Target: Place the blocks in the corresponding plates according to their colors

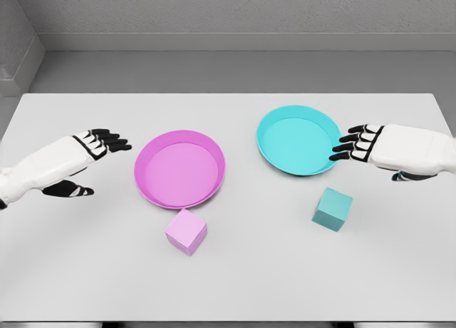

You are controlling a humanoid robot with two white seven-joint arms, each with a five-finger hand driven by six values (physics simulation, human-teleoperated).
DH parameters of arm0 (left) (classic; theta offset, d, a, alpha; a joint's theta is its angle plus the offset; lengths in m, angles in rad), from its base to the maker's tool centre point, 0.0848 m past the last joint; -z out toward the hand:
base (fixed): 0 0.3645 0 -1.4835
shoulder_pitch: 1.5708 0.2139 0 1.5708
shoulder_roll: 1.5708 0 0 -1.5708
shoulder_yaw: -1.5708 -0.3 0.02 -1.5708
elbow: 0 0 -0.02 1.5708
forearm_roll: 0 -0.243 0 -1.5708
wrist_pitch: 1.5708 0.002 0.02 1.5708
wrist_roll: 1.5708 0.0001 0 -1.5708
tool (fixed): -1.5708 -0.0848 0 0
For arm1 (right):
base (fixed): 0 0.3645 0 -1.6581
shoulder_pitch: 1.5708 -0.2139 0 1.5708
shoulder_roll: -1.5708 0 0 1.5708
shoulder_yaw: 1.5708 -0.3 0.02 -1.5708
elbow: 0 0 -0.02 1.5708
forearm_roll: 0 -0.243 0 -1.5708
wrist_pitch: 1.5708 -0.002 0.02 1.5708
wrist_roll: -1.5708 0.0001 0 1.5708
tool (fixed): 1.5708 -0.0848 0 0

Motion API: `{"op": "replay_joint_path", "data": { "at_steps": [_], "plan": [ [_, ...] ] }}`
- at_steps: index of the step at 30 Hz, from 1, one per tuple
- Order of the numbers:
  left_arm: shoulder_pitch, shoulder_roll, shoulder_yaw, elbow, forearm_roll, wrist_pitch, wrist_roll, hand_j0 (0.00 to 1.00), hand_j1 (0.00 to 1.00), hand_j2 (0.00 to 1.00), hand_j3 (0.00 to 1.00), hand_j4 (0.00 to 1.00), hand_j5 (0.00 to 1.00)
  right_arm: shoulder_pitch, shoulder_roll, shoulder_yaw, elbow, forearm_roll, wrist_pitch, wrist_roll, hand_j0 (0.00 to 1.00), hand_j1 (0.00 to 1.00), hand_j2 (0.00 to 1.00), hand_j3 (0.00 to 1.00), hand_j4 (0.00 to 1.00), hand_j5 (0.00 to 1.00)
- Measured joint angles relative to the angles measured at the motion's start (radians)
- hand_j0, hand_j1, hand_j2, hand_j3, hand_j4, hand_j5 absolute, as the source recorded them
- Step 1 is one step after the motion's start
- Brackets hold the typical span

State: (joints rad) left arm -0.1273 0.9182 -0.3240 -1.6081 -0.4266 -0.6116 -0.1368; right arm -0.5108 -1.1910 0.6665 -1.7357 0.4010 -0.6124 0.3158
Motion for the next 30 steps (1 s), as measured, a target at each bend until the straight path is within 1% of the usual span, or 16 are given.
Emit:
{"op": "replay_joint_path", "data": {
  "at_steps": [5,8,11,14,16,19,22,25,30],
  "plan": [
    [0.0,0.016,-0.012,-0.035,-0.004,0.0,-0.003,1.0,1.0,1.0,1.0,1.0,1.0,0.008,-0.001,0.022,0.016,-0.002,0.0,-0.001,1.0,1.0,1.0,1.0,1.0,1.0],
    [-0.003,0.035,-0.022,-0.071,-0.012,0.0,-0.028,1.0,1.0,1.0,1.0,1.0,1.0,0.006,0.004,0.085,0.035,-0.001,0.0,0.0,1.0,1.0,1.0,1.0,1.0,1.0],
    [-0.012,0.052,-0.037,-0.093,-0.042,0.0,-0.042,1.0,1.0,1.0,1.0,1.0,1.0,0.008,0.008,0.121,0.042,-0.006,0.0,-0.004,1.0,1.0,1.0,1.0,1.0,1.0],
    [-0.015,0.056,-0.063,-0.102,-0.073,0.0,-0.047,1.0,1.0,1.0,1.0,1.0,1.0,0.006,0.012,0.132,0.048,-0.041,0.0,-0.011,1.0,1.0,1.0,1.0,1.0,1.0],
    [-0.035,0.055,-0.085,-0.104,-0.093,0.0,-0.049,1.0,1.0,1.0,1.0,1.0,1.0,0.003,0.019,0.135,0.048,-0.056,0.0,-0.012,1.0,1.0,1.0,1.0,1.0,1.0],
    [-0.048,0.05,-0.117,-0.106,-0.119,0.0,-0.05,1.0,1.0,1.0,1.0,1.0,1.0,0.0,0.036,0.138,0.049,-0.061,0.0,-0.008,1.0,1.0,1.0,1.0,1.0,1.0],
    [-0.117,0.041,-0.166,-0.107,-0.135,0.0,-0.05,1.0,1.0,1.0,1.0,1.0,1.0,0.006,0.063,0.144,0.05,-0.052,0.0,-0.005,1.0,1.0,1.0,1.0,1.0,1.0],
    [-0.123,0.026,-0.211,-0.11,-0.152,0.0,-0.051,1.0,1.0,1.0,1.0,1.0,1.0,0.006,0.108,0.148,0.065,-0.027,0.0,-0.002,1.0,1.0,1.0,1.0,1.0,1.0],
    [-0.138,0.009,-0.252,-0.13,-0.172,0.0,-0.051,1.0,1.0,1.0,1.0,1.0,1.0,0.011,0.165,0.155,0.125,-0.008,0.0,0.02,0.99,0.99,0.99,0.99,0.99,0.99]
  ]
}}
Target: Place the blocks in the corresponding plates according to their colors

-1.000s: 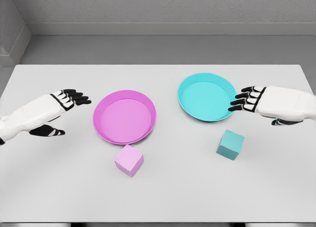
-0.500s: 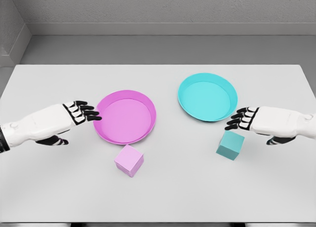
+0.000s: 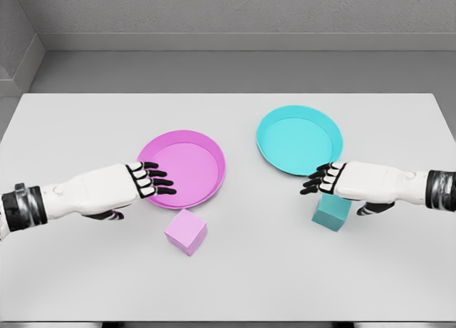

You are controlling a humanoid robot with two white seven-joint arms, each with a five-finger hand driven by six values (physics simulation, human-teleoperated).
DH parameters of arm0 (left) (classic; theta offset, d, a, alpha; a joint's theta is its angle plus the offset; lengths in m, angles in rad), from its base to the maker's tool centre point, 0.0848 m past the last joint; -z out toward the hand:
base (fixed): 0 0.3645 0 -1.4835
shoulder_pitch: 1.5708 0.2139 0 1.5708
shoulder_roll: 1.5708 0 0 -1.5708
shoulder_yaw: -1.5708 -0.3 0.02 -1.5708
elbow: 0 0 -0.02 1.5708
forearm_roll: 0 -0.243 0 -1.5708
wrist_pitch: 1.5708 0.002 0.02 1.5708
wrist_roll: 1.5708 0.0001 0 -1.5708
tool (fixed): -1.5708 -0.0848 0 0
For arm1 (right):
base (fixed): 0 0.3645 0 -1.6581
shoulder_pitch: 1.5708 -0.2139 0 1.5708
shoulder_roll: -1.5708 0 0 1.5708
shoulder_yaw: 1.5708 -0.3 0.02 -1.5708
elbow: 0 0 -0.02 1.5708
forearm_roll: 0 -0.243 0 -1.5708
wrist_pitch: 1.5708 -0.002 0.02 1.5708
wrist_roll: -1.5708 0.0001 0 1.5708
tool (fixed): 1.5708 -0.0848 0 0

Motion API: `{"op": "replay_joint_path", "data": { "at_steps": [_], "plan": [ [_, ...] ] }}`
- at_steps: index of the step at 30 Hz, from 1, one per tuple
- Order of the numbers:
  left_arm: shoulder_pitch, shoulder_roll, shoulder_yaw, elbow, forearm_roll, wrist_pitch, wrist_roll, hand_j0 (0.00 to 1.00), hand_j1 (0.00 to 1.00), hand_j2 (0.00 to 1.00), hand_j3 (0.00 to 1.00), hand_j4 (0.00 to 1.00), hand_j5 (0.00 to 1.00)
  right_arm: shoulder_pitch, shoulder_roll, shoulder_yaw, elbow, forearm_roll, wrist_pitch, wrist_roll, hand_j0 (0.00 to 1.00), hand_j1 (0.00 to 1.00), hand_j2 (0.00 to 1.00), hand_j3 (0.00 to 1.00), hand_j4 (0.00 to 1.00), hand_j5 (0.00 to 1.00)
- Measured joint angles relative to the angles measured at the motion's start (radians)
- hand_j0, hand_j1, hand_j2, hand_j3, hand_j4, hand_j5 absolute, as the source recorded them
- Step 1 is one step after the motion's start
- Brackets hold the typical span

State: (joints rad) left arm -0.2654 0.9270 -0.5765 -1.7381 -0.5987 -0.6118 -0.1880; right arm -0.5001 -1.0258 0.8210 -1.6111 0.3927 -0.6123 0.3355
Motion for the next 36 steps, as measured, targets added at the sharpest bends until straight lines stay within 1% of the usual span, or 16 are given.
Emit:
{"op": "replay_joint_path", "data": {
  "at_steps": [2,5,8,13,15,21,28,36],
  "plan": [
    [0.0,-0.003,-0.012,-0.01,-0.003,0.0,0.0,1.0,1.0,1.0,1.0,1.0,1.0,0.005,0.013,0.002,0.016,0.002,0.0,0.016,0.99,0.99,0.99,0.99,0.99,0.99],
    [-0.031,-0.006,-0.042,-0.023,-0.004,0.0,-0.006,1.0,1.0,1.0,1.0,1.0,1.0,0.006,0.042,0.003,0.052,0.009,0.0,0.034,0.99,0.99,0.99,0.99,0.99,0.99],
    [-0.037,-0.016,-0.072,-0.028,-0.012,0.0,-0.012,1.0,1.0,1.0,1.0,1.0,1.0,0.005,0.069,0.003,0.087,0.018,0.0,0.042,0.99,0.99,0.99,0.99,0.99,0.99],
    [-0.058,-0.034,-0.111,-0.031,-0.022,0.0,-0.014,1.0,1.0,1.0,1.0,1.0,1.0,0.003,0.085,0.003,0.117,0.032,0.0,0.046,0.99,0.99,0.99,0.99,0.99,0.99],
    [-0.058,-0.046,-0.124,-0.031,-0.029,0.0,-0.015,1.0,1.0,1.0,1.0,1.0,1.0,0.003,0.09,0.003,0.122,0.038,0.0,0.047,0.99,0.99,0.99,0.99,0.99,0.99],
    [-0.06,-0.081,-0.14,-0.029,-0.048,0.0,-0.019,1.0,1.0,1.0,1.0,1.0,1.0,0.008,0.094,0.003,0.128,0.05,0.0,0.048,0.99,0.99,0.99,0.99,0.99,0.99],
    [-0.06,-0.095,-0.146,-0.029,-0.052,0.0,-0.021,1.0,1.0,1.0,1.0,1.0,1.0,0.008,0.122,0.003,0.173,0.061,0.0,0.048,0.99,0.99,0.99,0.99,0.99,0.99],
    [-0.06,-0.118,-0.162,-0.026,-0.06,0.0,-0.022,1.0,1.0,1.0,1.0,1.0,1.0,0.005,0.128,0.003,0.223,0.069,0.0,0.048,0.99,0.99,0.99,0.99,0.99,0.99]
  ]
}}
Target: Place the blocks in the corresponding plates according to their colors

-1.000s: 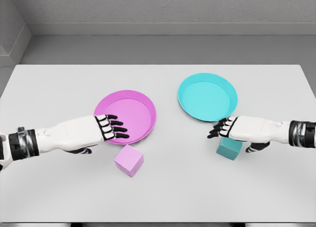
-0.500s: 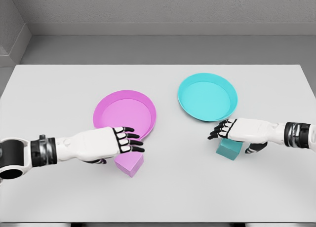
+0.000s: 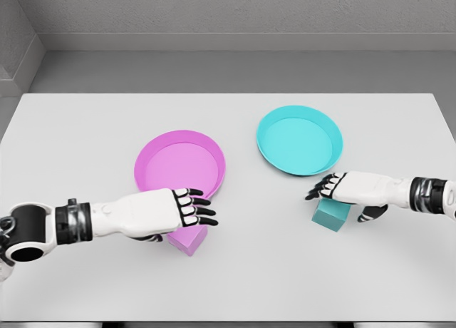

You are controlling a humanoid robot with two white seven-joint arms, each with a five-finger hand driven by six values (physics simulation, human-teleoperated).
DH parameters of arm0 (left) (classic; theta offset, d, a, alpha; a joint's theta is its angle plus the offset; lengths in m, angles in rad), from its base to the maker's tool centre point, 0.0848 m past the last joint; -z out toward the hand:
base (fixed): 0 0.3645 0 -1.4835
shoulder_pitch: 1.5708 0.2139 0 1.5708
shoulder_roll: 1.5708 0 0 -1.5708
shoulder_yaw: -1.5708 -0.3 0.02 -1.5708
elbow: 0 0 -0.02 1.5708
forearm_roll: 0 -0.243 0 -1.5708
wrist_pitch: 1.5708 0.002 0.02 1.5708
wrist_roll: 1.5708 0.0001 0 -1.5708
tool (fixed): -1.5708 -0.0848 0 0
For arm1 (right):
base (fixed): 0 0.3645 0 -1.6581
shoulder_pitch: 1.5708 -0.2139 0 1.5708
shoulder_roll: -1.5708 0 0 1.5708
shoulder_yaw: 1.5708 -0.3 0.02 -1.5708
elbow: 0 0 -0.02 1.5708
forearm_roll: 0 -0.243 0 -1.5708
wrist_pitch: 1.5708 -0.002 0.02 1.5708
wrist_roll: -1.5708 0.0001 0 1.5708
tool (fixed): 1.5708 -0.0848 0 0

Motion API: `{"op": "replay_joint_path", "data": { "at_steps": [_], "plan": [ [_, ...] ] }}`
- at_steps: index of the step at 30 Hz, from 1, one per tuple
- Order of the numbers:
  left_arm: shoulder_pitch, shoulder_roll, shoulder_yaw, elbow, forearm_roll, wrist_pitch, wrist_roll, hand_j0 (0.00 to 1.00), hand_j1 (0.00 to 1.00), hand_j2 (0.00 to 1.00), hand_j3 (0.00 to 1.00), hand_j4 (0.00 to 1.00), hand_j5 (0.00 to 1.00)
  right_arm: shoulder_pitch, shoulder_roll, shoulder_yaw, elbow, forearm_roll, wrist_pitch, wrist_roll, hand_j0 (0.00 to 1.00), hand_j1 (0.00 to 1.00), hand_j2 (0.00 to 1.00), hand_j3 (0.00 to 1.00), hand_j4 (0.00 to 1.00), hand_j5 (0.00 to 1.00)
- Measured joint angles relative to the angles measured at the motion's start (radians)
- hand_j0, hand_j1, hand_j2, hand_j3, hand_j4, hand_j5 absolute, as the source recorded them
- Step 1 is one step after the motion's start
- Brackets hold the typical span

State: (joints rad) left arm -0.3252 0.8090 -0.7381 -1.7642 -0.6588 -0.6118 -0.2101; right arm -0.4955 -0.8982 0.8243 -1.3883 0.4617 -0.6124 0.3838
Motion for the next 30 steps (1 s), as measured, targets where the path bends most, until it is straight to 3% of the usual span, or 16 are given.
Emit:
{"op": "replay_joint_path", "data": {
  "at_steps": [14,22,30],
  "plan": [
    [-0.005,-0.018,-0.025,0.01,-0.007,0.0,0.0,1.0,1.0,1.0,1.0,1.0,1.0,0.0,0.03,0.0,0.017,0.02,0.0,0.007,0.97,0.97,0.97,0.97,0.97,0.97],
    [-0.005,-0.022,-0.048,0.052,-0.005,0.0,0.0,1.0,1.0,1.0,1.0,1.0,1.0,0.003,0.031,-0.001,0.014,0.019,0.003,0.023,0.83,0.83,0.83,0.83,0.83,0.83],
    [-0.034,-0.022,-0.088,0.063,0.005,0.0,0.001,1.0,1.0,1.0,1.0,1.0,1.0,0.003,0.031,-0.003,0.013,0.015,0.006,0.026,0.78,0.78,0.78,0.78,0.78,0.78]
  ]
}}
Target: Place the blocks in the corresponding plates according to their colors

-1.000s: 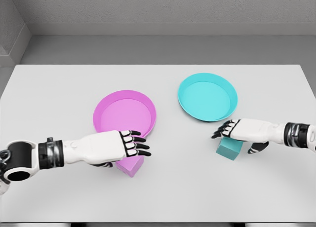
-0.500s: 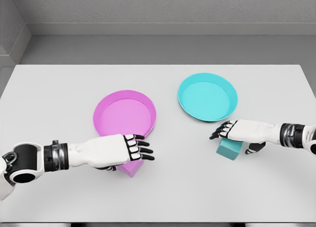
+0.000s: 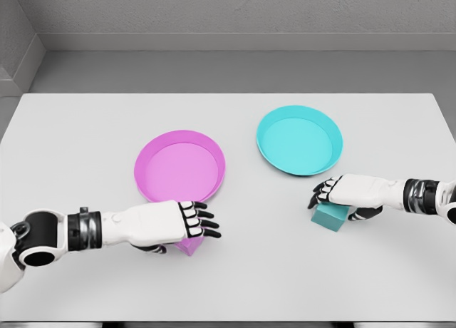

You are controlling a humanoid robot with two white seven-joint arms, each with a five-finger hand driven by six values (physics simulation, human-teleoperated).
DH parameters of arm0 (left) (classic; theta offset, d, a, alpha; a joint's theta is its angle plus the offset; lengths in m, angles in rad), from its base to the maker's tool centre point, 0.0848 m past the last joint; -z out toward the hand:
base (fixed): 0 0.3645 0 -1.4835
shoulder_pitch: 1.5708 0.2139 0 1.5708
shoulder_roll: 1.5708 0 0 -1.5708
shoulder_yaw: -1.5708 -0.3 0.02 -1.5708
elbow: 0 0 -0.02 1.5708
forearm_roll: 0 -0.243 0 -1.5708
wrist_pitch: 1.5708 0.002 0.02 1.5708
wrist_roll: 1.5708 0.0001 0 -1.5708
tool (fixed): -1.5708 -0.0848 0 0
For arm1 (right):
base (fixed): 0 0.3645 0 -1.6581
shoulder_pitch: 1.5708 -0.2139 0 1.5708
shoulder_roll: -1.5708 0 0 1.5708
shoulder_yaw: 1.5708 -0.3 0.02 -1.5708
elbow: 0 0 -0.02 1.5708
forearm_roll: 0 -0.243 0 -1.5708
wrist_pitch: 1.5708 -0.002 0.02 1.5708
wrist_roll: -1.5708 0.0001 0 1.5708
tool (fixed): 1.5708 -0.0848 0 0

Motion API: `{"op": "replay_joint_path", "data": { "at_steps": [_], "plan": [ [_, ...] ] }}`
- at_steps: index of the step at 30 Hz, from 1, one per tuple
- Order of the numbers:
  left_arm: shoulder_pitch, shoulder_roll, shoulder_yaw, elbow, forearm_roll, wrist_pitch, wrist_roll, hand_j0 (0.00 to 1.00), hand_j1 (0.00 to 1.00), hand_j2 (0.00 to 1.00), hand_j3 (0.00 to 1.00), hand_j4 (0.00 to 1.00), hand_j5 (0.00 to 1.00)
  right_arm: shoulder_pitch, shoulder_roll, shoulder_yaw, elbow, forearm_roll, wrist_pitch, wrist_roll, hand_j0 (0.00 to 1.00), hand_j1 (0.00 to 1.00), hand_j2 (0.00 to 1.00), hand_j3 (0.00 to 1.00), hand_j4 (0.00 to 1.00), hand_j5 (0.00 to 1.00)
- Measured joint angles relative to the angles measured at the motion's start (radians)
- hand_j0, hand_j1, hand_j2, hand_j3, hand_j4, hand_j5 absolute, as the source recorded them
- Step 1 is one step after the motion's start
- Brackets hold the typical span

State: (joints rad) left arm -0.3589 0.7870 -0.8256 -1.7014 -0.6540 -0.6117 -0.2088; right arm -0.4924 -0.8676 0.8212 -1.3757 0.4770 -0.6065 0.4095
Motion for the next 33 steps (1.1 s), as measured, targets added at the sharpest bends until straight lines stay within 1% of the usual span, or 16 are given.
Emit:
{"op": "replay_joint_path", "data": {
  "at_steps": [2,5,7,8,11,15,23,26,29,33],
  "plan": [
    [-0.011,0.001,-0.012,0.004,0.002,0.0,0.001,1.0,1.0,1.0,1.0,1.0,1.0,0.0,0.0,-0.001,0.0,-0.005,0.002,0.005,0.76,0.76,0.76,0.76,0.76,0.76],
    [-0.054,0.003,-0.042,0.007,0.011,0.0,0.003,1.0,1.0,1.0,1.0,1.0,1.0,-0.003,0.0,-0.001,-0.001,-0.003,0.001,0.011,0.76,0.76,0.76,0.76,0.76,0.76],
    [-0.06,0.005,-0.067,0.008,0.016,0.0,0.004,1.0,1.0,1.0,1.0,1.0,1.0,-0.008,0.0,0.0,-0.001,0.001,-0.001,0.015,0.75,0.75,0.75,0.75,0.75,0.75],
    [-0.063,0.005,-0.075,0.009,0.017,0.0,0.004,1.0,1.0,1.0,1.0,1.0,1.0,-0.008,0.0,-0.001,-0.001,0.003,-0.001,0.015,0.72,0.72,0.72,0.72,0.72,0.72],
    [-0.071,0.006,-0.091,0.012,0.02,0.0,0.004,1.0,1.0,1.0,1.0,1.0,1.0,-0.009,0.0,-0.001,-0.001,0.004,-0.002,0.017,0.71,0.71,0.71,0.71,0.71,0.71],
    [-0.094,0.007,-0.105,0.025,0.03,0.0,0.006,1.0,1.0,1.0,1.0,1.0,1.0,-0.009,0.0,-0.004,-0.009,0.007,-0.003,0.017,0.69,0.69,0.69,0.69,0.69,0.69],
    [-0.095,0.003,-0.119,0.043,0.035,0.0,0.007,1.0,1.0,1.0,1.0,1.0,1.0,-0.014,-0.001,-0.016,-0.014,0.011,-0.006,0.022,0.68,0.68,0.68,0.68,0.68,0.68],
    [-0.104,0.002,-0.12,0.053,0.036,0.0,0.007,1.0,1.0,1.0,1.0,1.0,1.0,-0.015,-0.001,-0.02,-0.014,0.01,-0.006,0.022,0.67,0.67,0.67,0.67,0.67,0.67],
    [-0.106,0.0,-0.12,0.065,0.038,0.0,0.007,1.0,1.0,1.0,1.0,1.0,1.0,-0.028,-0.001,-0.022,-0.014,0.009,-0.006,0.021,0.65,0.65,0.65,0.65,0.65,0.65],
    [-0.109,-0.002,-0.12,0.078,0.04,0.0,0.007,1.0,1.0,1.0,1.0,1.0,1.0,-0.037,-0.001,-0.026,-0.014,0.005,-0.006,0.021,0.64,0.64,0.64,0.64,0.64,0.64]
  ]
}}
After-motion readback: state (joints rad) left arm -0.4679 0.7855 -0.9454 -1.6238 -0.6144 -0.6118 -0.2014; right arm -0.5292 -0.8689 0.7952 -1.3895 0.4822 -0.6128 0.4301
